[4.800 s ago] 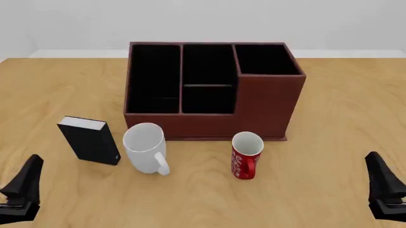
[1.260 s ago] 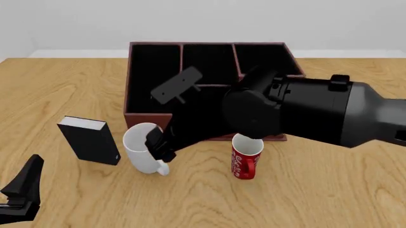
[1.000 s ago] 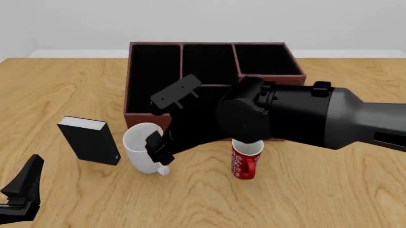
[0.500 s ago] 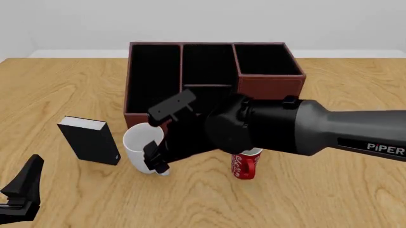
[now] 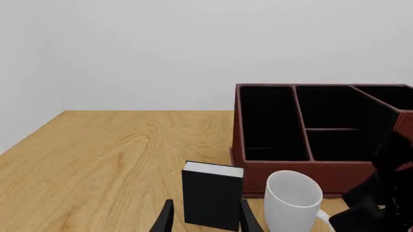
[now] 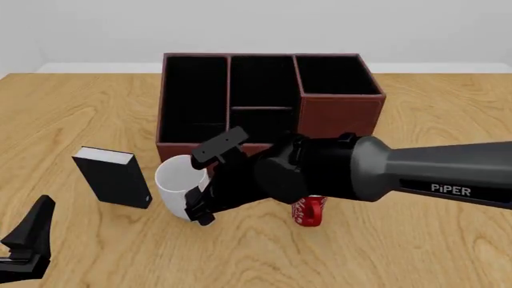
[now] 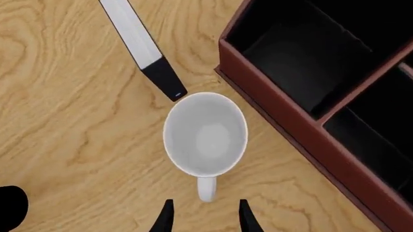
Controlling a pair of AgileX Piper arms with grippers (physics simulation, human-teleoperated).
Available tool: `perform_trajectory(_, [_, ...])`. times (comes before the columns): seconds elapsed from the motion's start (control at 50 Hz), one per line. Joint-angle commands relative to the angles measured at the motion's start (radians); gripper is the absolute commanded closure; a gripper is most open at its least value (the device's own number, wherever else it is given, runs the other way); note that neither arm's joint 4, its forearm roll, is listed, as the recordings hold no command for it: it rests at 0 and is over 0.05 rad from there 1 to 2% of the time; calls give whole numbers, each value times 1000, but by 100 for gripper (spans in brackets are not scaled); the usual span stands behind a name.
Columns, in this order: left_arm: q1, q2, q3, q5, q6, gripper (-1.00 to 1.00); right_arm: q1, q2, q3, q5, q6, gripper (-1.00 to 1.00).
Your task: Pick up the white mug and place it to the right of the caddy.
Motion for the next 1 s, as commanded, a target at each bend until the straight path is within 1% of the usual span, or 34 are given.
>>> perform_trajectory(0.02, [0, 0, 0, 0, 0, -100, 6, 38, -2, -19, 18, -100])
perform_trajectory(1.0, [0, 0, 0, 0, 0, -100, 20, 140, -12, -40, 49, -100])
